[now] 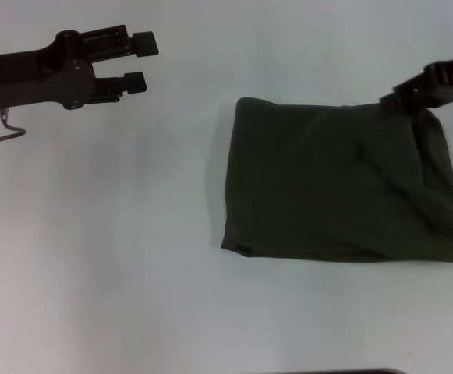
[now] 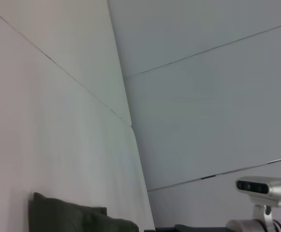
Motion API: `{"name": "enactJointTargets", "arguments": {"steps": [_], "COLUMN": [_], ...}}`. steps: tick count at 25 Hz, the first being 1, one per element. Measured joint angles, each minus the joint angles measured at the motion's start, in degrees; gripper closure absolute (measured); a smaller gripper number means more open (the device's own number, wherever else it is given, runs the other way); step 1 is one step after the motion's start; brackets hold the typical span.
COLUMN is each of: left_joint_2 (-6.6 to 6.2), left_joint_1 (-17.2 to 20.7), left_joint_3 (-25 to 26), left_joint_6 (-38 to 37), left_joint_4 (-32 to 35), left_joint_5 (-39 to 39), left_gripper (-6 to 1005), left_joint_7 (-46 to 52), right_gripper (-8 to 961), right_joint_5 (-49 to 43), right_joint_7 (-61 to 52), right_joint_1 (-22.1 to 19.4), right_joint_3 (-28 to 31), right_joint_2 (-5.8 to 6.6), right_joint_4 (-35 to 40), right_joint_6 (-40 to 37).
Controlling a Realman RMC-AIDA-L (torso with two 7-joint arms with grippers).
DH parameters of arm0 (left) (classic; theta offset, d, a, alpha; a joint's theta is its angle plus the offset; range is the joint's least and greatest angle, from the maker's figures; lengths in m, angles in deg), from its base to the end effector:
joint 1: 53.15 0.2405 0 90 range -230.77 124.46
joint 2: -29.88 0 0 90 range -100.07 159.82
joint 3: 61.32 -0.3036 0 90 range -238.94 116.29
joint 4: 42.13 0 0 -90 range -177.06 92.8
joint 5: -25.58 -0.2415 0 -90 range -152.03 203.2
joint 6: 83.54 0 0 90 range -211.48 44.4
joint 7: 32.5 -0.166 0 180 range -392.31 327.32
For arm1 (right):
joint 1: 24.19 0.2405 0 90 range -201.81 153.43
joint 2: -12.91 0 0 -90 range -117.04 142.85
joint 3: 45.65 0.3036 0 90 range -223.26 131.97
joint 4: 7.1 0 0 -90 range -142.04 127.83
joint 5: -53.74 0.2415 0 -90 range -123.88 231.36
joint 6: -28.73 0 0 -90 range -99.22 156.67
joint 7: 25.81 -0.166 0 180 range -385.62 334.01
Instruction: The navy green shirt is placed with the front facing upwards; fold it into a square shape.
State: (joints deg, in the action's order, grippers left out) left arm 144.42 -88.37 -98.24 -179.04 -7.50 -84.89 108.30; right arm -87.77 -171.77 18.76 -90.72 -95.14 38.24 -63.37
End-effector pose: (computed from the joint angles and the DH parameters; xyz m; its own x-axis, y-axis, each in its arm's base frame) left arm -0.2790 0.4077 -0.0023 0.0286 0.9291 0.3688 0.8621 -0.2097 0.4614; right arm 0.2999 0.4525 0.0482 0.3122 -0.9407 -0.1323 -0.9372 -0.2822 -0.2051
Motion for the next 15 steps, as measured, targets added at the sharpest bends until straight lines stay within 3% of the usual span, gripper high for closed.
{"name": "enactJointTargets", "arguments": {"steps": [9, 15], "left_joint_2": [0.13, 0.04], "left_joint_1": [0.36, 0.57], "left_joint_3": [0.16, 0.25], "left_joint_6": [0.61, 0.95], "left_joint_4": [0.00, 0.00], "left_joint_5": [0.00, 0.00], "left_gripper": [171, 171], "left_joint_7": [-0.01, -0.01], "right_gripper": [410, 410], "right_joint_5": [2.67, 2.34], "right_joint_7": [0.85, 0.73], "right_joint_1": [2.61, 4.41], "right_joint_3": [-1.39, -5.88], "right_joint_2": [-1.89, -4.87], "right_joint_4": [-5.00, -8.77], "right_joint_6": [-1.21, 3.76]}}
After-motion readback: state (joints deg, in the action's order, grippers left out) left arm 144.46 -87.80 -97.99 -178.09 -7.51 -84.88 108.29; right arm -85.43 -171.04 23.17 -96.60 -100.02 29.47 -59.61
